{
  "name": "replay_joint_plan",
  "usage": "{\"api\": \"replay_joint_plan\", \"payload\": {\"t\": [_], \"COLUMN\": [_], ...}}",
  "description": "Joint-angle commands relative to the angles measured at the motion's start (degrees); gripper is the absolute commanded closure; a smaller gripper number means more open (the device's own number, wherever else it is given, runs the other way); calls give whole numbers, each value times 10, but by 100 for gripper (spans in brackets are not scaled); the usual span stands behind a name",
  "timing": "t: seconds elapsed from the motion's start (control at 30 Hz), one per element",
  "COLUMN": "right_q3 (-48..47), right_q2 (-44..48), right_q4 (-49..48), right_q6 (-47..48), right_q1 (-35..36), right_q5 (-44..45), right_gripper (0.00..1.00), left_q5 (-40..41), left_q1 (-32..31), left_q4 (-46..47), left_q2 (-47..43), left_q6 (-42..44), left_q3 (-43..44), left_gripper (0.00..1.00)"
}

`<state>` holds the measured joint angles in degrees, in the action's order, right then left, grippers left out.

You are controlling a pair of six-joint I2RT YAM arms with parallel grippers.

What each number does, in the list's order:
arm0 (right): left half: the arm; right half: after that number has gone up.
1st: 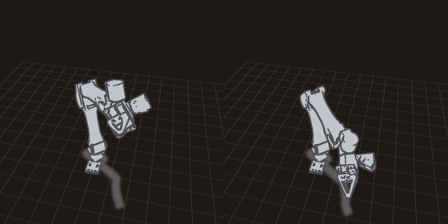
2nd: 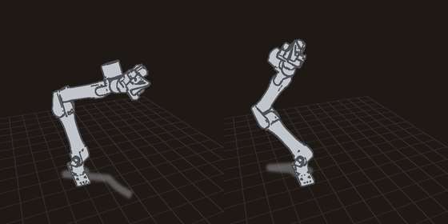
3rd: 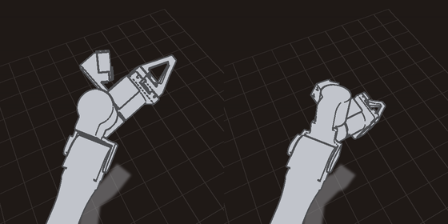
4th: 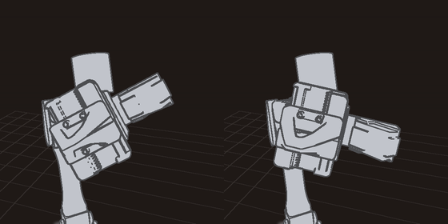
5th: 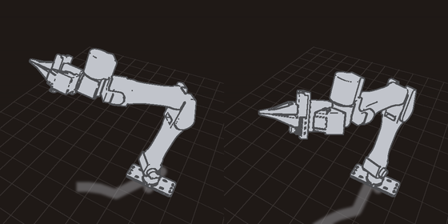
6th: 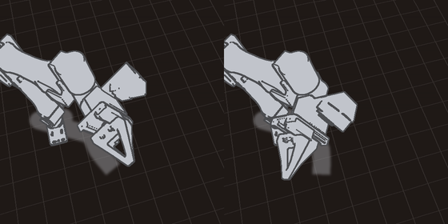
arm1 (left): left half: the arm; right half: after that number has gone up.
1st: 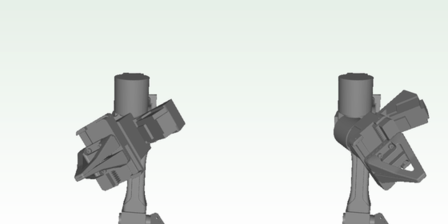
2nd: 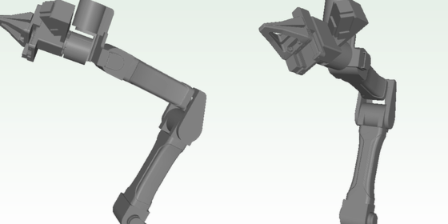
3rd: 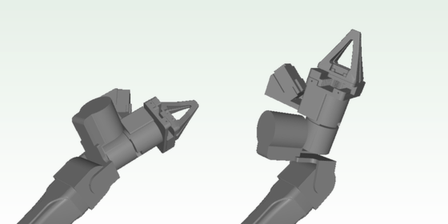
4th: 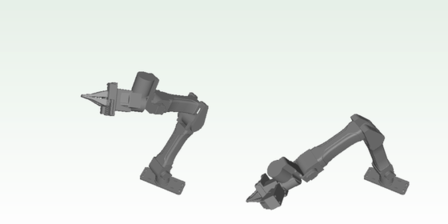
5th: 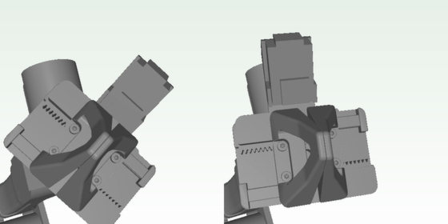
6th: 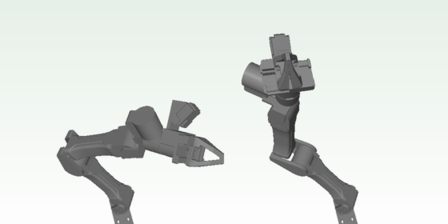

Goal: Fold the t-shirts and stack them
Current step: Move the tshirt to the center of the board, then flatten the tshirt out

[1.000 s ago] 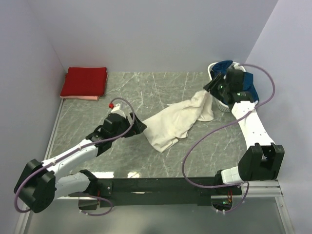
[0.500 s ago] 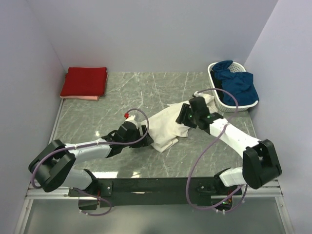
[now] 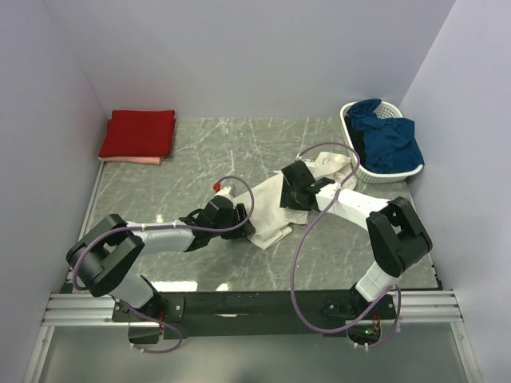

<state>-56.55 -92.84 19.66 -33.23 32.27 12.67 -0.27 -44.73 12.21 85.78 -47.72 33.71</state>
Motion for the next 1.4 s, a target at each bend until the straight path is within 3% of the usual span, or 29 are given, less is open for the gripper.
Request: {"api": "replay_joint_plan", "payload": {"t": [0.0, 0.07, 0.1, 0.17, 0.27, 0.3, 0.43, 0.57, 0.67, 0.97, 1.13, 1.37], "right_q3": [-15, -8, -4, -1, -2, -2, -2, -14, -32, -74, -44, 1], "right_q2": [1, 10, 19, 29, 54, 69, 114, 116, 86, -30, -34, 24], "right_q4": [17, 19, 20, 27, 35, 38, 42, 35, 26, 24, 22, 29], "right_q6": [9, 12, 12, 14, 19, 19, 27, 29, 17, -11, -15, -19], "right_q1": [2, 3, 3, 2, -5, -8, -26, -16, 16, 75, 75, 60], "right_q5": [46, 47, 50, 52, 51, 47, 19, -27, -48, -19, 1, 23], "right_gripper": [44, 54, 70, 87, 98, 100, 100, 63, 50, 36, 41, 92], "left_q5": [1, 1, 2, 20, 30, 33, 41, 36, 41, 33, 37, 24], "left_q1": [-2, -2, -2, -1, 5, 8, 29, 36, 36, 39, 45, 68], "left_q4": [21, 17, 12, 0, -20, -25, -53, -75, -89, -95, -101, -112], "left_q2": [5, 4, 3, -3, -16, -22, -74, -94, -110, -125, -138, -158], "left_q6": [3, 5, 7, 13, 21, 23, 32, 40, 44, 44, 46, 49], "left_q3": [30, 36, 41, 49, 57, 62, 62, 64, 59, 34, 26, 25], "left_gripper": [47, 55, 63, 70, 80, 88, 99, 99, 99, 99, 99, 99]}}
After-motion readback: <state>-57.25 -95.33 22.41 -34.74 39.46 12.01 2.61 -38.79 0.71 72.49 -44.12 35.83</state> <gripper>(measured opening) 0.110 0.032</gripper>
